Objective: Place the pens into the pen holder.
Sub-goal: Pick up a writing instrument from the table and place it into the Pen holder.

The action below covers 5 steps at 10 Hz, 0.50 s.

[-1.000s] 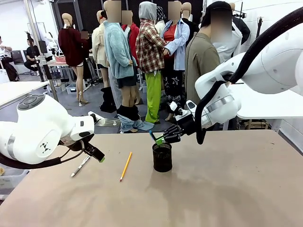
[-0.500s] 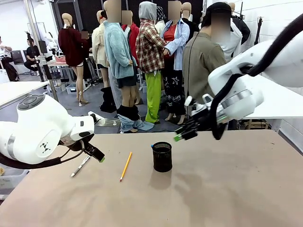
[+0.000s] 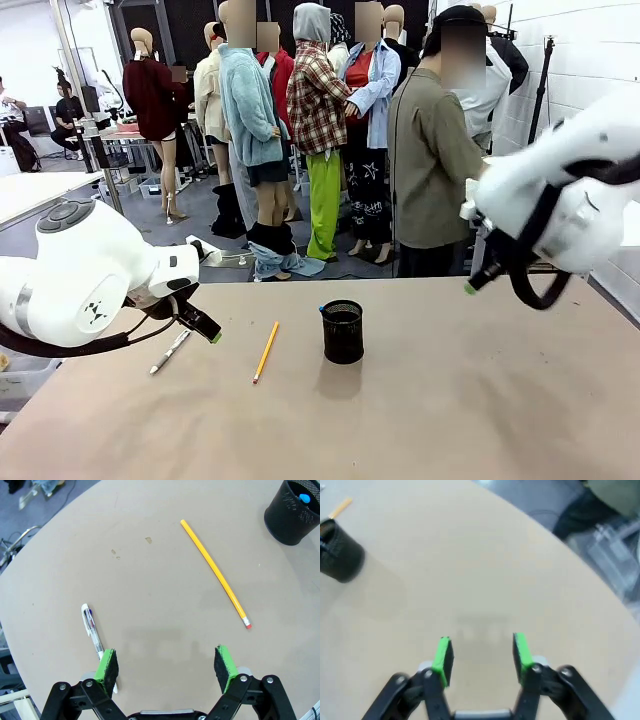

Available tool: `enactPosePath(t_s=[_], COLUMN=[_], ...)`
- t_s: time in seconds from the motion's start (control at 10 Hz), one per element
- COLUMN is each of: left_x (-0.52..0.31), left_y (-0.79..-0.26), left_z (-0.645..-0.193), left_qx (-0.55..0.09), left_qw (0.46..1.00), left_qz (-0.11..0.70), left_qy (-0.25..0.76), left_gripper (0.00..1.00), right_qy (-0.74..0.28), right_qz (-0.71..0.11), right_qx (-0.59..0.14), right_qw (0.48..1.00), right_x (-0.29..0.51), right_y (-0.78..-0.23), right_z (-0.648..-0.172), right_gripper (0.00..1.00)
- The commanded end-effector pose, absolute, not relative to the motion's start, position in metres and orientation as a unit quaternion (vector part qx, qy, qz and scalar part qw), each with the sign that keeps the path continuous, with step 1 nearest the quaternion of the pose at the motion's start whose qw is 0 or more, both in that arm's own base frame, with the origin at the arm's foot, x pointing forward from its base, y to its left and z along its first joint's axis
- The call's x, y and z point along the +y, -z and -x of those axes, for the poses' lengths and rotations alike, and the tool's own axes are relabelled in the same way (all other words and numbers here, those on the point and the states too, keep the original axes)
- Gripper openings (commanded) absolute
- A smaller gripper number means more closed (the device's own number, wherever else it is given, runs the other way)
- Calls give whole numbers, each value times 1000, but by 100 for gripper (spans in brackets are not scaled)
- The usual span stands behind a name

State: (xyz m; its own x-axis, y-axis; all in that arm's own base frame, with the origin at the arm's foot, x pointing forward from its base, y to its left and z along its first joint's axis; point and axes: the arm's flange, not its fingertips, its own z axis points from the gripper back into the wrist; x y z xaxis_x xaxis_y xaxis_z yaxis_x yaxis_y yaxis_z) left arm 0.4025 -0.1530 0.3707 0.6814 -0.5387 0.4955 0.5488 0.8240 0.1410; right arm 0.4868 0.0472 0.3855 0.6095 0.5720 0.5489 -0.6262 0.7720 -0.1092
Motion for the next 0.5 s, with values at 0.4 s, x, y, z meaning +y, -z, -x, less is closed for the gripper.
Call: enactPosePath(t_s=[0.4], left_x=[-151], left_y=[-371], left_z=[-403], left_qx=[-268], left_qw=[917], left_qz=[10], left_qy=[295], left_gripper=[100], right_qy=[-220], right_qz=[-7], right_qx=[-138], right_qw=[966], right_x=[11], right_y=[-403], right_z=[-481], right_gripper=[97])
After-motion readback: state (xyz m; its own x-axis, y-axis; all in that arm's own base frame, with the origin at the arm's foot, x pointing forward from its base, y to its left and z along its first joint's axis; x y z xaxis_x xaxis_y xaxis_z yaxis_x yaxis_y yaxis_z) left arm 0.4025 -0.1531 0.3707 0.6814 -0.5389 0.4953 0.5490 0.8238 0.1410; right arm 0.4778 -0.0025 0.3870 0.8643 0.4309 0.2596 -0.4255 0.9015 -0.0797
